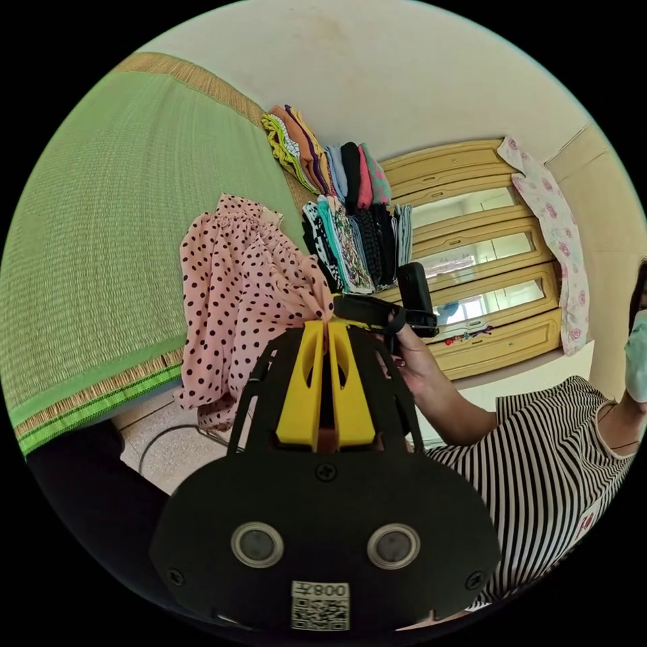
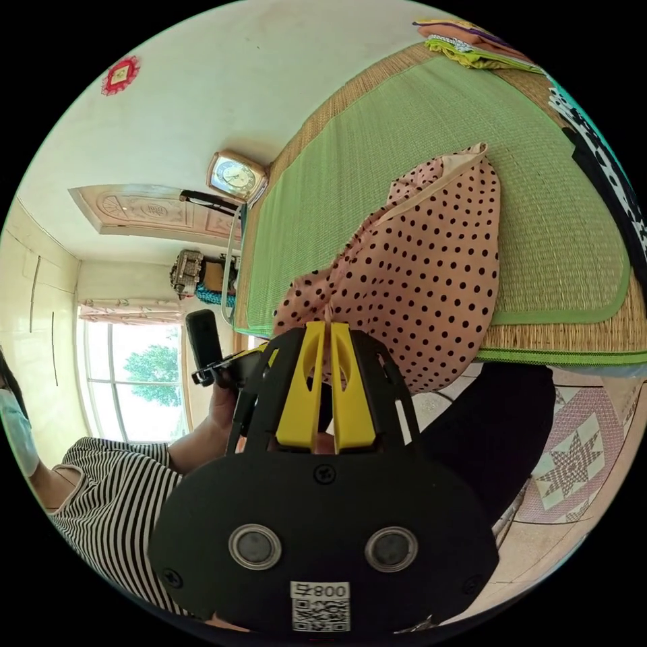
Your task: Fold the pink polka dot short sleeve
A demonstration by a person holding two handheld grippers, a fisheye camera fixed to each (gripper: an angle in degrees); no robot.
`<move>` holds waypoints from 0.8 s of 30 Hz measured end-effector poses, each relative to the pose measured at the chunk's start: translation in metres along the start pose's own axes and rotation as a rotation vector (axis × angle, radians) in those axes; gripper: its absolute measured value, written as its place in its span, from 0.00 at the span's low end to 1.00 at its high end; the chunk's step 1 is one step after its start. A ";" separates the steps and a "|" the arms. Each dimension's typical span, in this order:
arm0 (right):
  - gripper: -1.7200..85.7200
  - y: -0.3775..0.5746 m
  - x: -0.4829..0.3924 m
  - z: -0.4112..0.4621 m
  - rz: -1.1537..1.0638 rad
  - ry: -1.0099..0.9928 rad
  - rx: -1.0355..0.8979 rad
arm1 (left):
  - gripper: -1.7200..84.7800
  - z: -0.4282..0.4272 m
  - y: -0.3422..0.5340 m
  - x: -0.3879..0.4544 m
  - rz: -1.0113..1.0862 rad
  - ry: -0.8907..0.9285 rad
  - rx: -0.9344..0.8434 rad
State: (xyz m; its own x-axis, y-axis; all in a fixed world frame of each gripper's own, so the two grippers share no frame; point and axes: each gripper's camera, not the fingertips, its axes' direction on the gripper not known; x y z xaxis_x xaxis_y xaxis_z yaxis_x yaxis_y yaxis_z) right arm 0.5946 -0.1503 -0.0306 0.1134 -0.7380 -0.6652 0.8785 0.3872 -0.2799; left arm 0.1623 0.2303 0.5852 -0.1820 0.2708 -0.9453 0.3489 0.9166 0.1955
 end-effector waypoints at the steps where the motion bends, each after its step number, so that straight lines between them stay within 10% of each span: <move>1: 0.04 0.002 0.002 -0.002 0.001 0.002 0.006 | 0.03 -0.002 0.002 0.000 -0.017 0.000 0.020; 15: 0.03 0.097 0.090 -0.127 0.207 0.001 0.336 | 0.07 -0.053 0.087 0.009 -0.354 -0.364 0.230; 24: 0.03 0.105 0.118 -0.122 0.203 -0.027 0.326 | 0.11 0.054 -0.023 0.093 0.043 -0.386 0.115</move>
State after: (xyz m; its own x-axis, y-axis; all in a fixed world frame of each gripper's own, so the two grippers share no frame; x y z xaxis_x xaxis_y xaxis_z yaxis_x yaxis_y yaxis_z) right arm 0.6435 -0.1290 -0.2226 0.3085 -0.6800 -0.6652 0.9378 0.3344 0.0931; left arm 0.1869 0.2184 0.4789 0.1860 0.1577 -0.9698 0.4535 0.8619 0.2271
